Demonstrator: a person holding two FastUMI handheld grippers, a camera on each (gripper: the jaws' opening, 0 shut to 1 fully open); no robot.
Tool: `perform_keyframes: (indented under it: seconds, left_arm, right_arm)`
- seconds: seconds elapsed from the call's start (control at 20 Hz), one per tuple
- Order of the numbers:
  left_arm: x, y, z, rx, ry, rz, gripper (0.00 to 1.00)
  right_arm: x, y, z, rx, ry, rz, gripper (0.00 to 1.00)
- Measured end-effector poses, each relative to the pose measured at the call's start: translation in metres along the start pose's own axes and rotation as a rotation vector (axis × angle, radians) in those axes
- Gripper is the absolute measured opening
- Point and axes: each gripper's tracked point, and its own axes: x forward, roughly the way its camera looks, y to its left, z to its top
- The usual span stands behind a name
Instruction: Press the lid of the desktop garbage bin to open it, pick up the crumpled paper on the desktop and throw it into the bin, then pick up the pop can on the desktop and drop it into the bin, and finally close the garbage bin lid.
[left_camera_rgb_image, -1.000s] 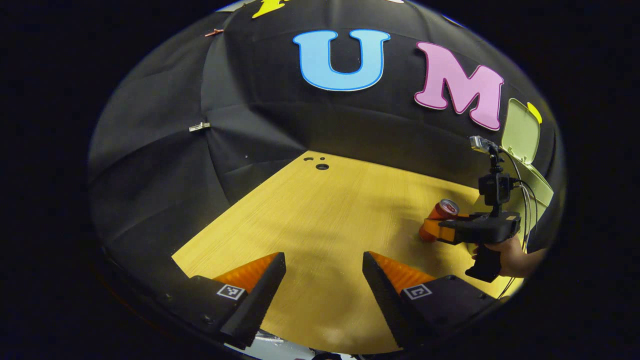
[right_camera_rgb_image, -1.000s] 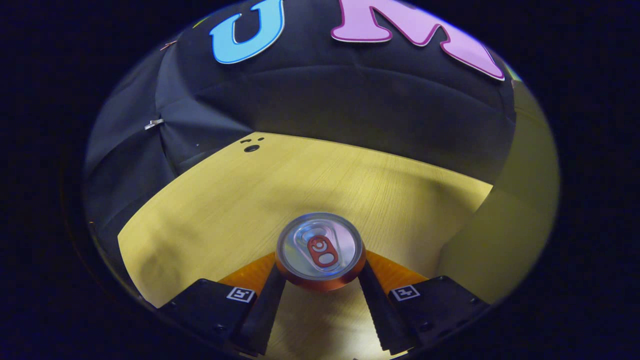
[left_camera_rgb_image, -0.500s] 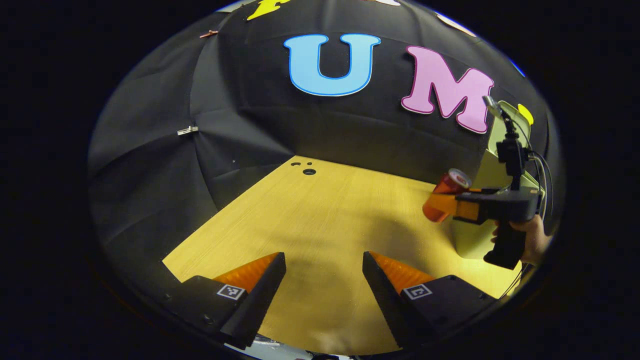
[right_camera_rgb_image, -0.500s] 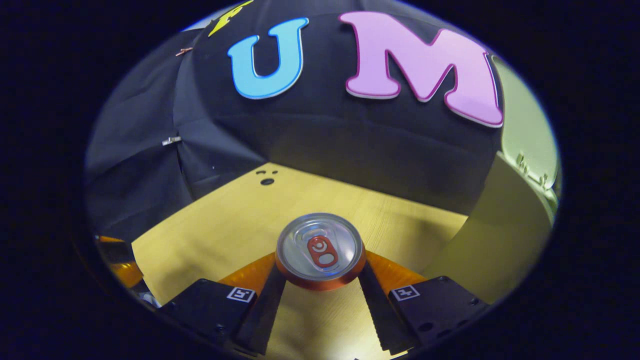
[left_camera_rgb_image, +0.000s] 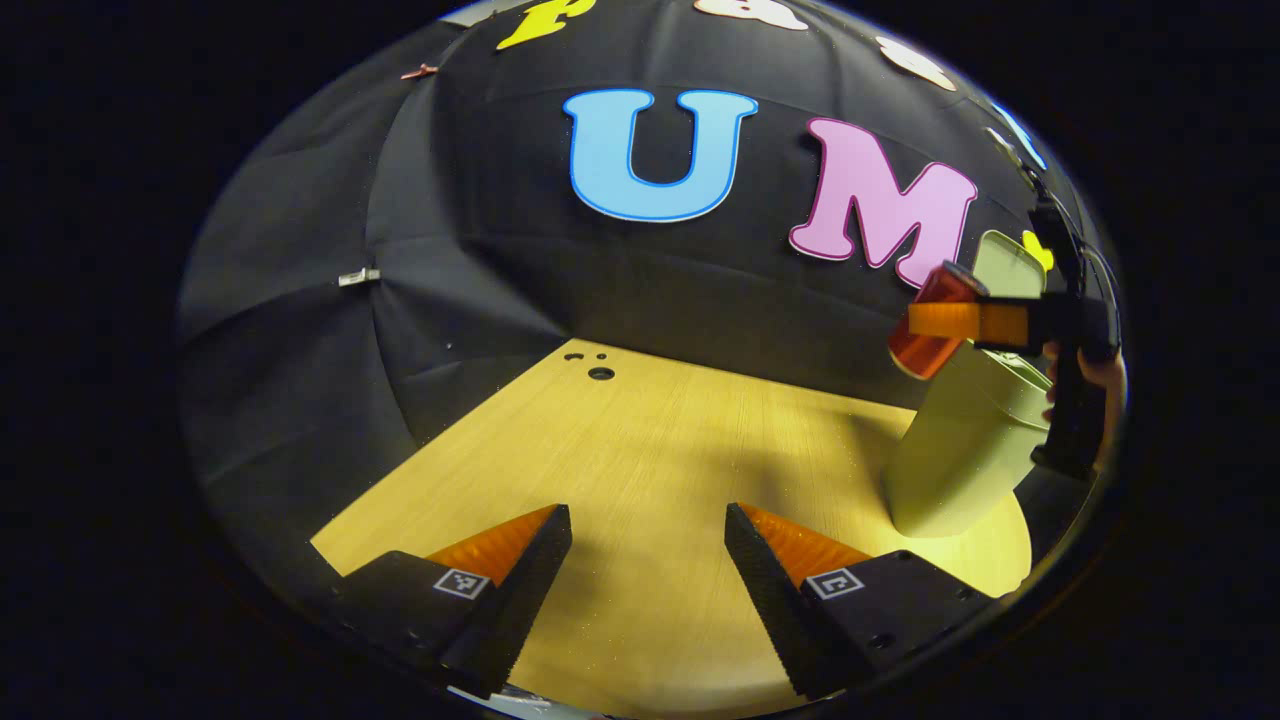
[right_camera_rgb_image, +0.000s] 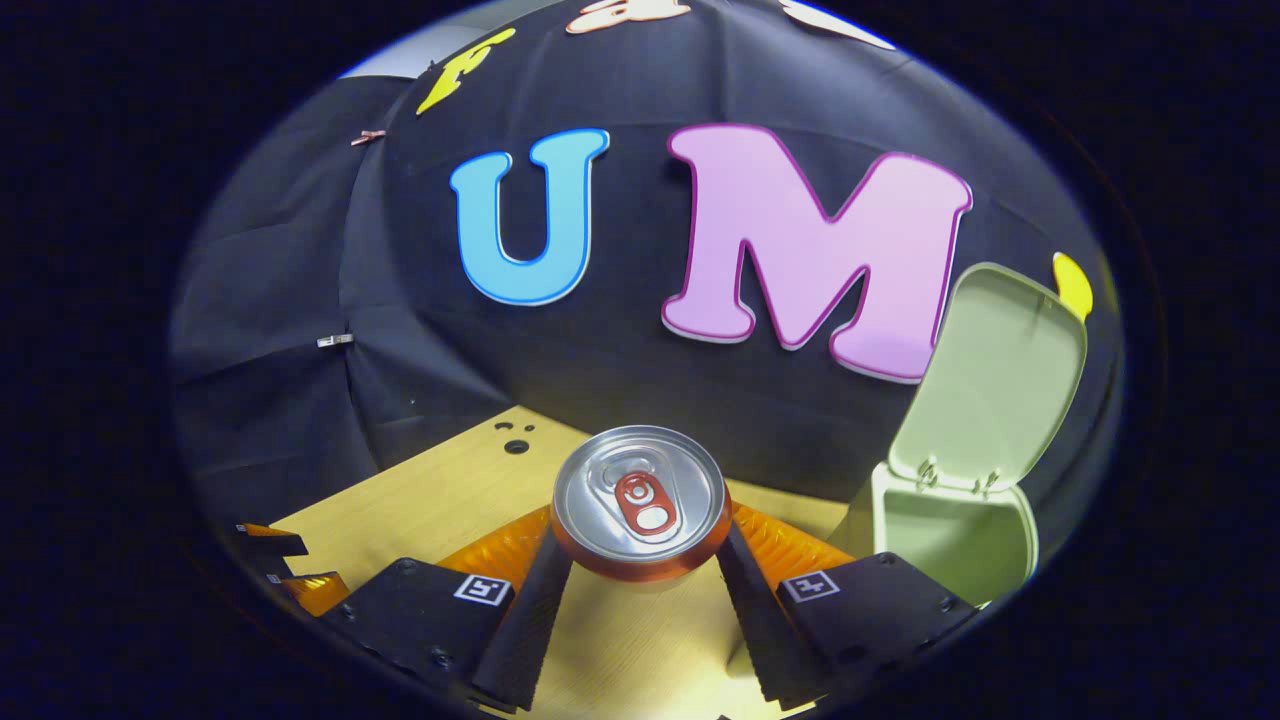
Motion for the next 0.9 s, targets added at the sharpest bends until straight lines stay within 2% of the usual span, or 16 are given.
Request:
perform_keyframes:
  seconds: [0.25, 0.55, 0.75, 0.9]
  left_arm:
    - [-0.001, -0.004, 0.007, -0.016, -0.026, -0.064, 0.99]
    - [0.008, -0.008, 0.027, -0.053, -0.053, -0.140, 0.99]
    - [0.011, -0.012, 0.040, -0.023, -0.064, -0.165, 0.99]
    - [0.018, -0.016, 0.047, -0.002, -0.072, -0.155, 0.99]
  right_arm:
    - [-0.021, -0.021, 0.037, 0.007, -0.058, -0.080, 0.83]
    - [-0.056, -0.072, 0.068, 0.026, -0.083, -0.223, 0.82]
    - [-0.070, -0.114, 0.069, 0.041, -0.090, -0.301, 0.83]
    - [-0.072, -0.145, 0.053, 0.061, -0.066, -0.343, 0.82]
